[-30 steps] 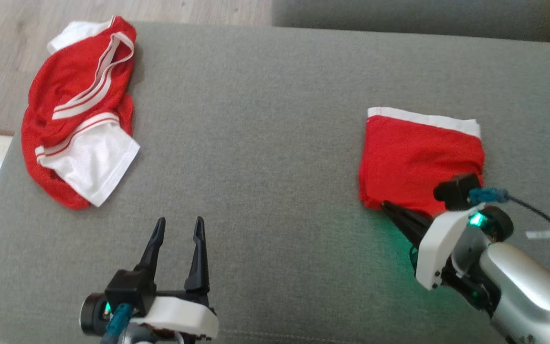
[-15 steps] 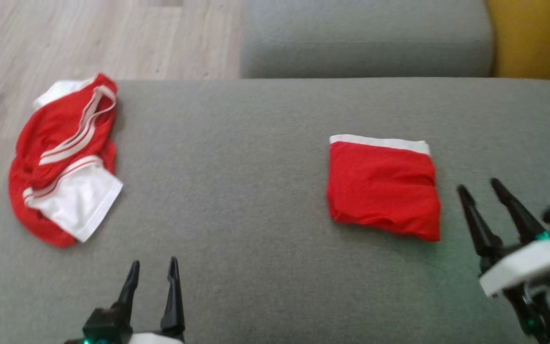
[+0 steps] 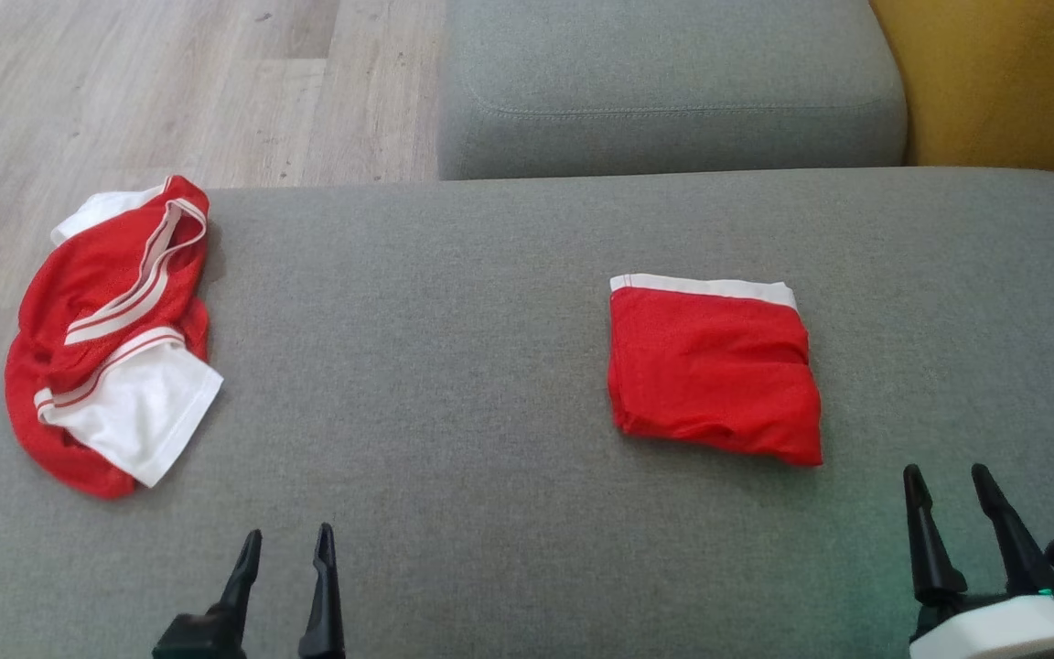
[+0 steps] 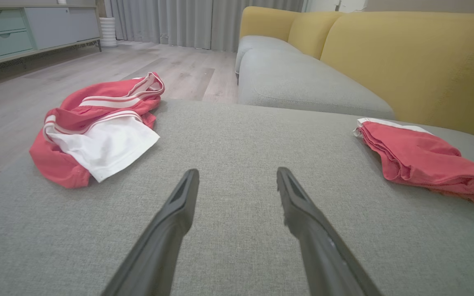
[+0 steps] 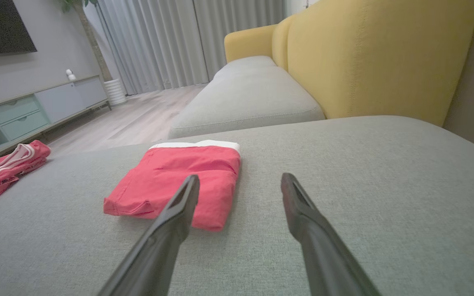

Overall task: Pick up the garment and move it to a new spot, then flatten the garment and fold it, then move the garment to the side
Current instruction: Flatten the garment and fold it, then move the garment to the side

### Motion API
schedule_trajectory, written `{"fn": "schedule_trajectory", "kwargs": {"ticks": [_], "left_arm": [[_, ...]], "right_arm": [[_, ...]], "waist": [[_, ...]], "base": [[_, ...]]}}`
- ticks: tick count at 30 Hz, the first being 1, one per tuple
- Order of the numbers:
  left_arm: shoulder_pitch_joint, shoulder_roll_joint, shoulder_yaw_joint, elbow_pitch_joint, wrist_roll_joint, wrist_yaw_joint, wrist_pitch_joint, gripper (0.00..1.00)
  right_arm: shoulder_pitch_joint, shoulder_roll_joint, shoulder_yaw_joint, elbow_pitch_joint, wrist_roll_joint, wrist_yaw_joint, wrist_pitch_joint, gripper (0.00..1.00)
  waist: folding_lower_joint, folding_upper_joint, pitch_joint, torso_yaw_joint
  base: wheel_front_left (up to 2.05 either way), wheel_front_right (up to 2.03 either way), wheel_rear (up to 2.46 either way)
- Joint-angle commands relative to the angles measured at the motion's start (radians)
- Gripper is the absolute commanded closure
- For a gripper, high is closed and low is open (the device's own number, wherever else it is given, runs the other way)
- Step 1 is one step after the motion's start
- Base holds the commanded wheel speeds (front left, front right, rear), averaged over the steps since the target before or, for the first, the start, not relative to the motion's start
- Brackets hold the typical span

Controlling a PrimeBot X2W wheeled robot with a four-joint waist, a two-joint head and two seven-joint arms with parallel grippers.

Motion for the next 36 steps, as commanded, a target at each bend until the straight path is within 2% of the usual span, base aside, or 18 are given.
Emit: {"fn": "schedule_trajectory", "kwargs": {"ticks": [1,9,18,23,28,32,36], "left_arm": [[-0.035,-0.001,0.033,-0.027,0.013,-0.007,-0.012,0.0],[-0.039,-0.004,0.034,-0.018,0.02,-0.023,-0.012,0.0],[-0.04,-0.009,0.033,-0.017,0.024,-0.025,-0.012,0.0],[-0.046,-0.011,0.028,-0.021,0.024,-0.025,-0.012,0.0],[-0.084,-0.012,0.014,-0.023,0.031,-0.03,-0.012,0.0],[-0.121,-0.013,-0.008,-0.014,0.039,-0.038,-0.012,0.0],[-0.154,-0.014,-0.029,-0.004,0.039,-0.038,-0.012,0.0]], "right_arm": [[-0.023,-0.006,-0.001,-0.025,-0.019,0.007,-0.017,0.0],[-0.015,0.037,-0.012,0.011,-0.038,0.007,-0.024,0.0],[-0.03,0.031,-0.002,0.013,-0.037,0.007,-0.011,0.0],[-0.082,0.02,0.011,-0.009,0.029,0.007,0.057,0.0],[-0.243,-0.014,-0.021,0.011,0.209,0.007,0.325,0.0],[-0.381,-0.013,-0.057,0.109,0.321,0.007,0.563,0.0],[-0.494,0.011,-0.141,0.262,0.337,0.007,0.674,0.0]], "waist": [[0.0,-0.0001,0.0,0.0],[0.0,-0.0001,-0.002,-0.008],[0.0,-0.0001,0.006,0.001],[0.0,-0.0001,0.027,0.005],[0.0,-0.0001,0.096,0.016],[0.0,-0.0001,0.143,0.04],[0.0,-0.0001,0.175,0.077]], "base": [[0.0,0.0,0.0],[0.0,0.0,0.0],[0.0,0.0,0.0],[0.0,0.0,0.0],[0.0,0.0,0.0],[0.0,0.0,0.0],[0.0,0.0,0.0]]}}
